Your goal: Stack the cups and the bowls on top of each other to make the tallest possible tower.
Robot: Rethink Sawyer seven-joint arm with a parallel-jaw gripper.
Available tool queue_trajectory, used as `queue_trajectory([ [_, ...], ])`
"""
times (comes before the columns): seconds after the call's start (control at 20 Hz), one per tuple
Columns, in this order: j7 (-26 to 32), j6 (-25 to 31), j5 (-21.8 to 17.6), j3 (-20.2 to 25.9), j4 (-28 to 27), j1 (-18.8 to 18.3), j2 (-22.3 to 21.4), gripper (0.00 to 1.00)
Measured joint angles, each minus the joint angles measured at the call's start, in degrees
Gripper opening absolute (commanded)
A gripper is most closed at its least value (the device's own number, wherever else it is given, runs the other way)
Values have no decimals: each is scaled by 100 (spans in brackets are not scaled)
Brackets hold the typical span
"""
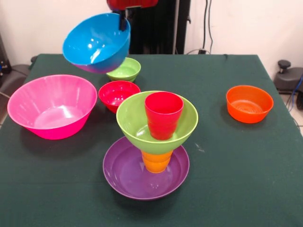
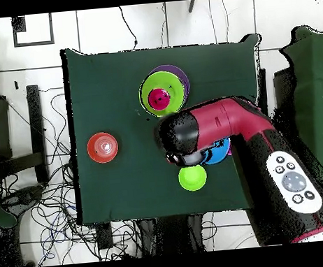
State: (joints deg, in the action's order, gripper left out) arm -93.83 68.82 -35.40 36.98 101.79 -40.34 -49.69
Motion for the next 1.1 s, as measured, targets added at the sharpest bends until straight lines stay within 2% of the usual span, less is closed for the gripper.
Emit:
queue_trajectory([
  [0.2, 0, 159, 109, 22, -323, 87, 107, 0],
  [0.6, 0, 663, 625, 33, -713, 193, 20, 0],
  [0.9, 0, 986, 947, 33, -1016, 498, 2, 0],
  [1.1, 0, 986, 971, 29, -1182, 743, 35, 0],
])
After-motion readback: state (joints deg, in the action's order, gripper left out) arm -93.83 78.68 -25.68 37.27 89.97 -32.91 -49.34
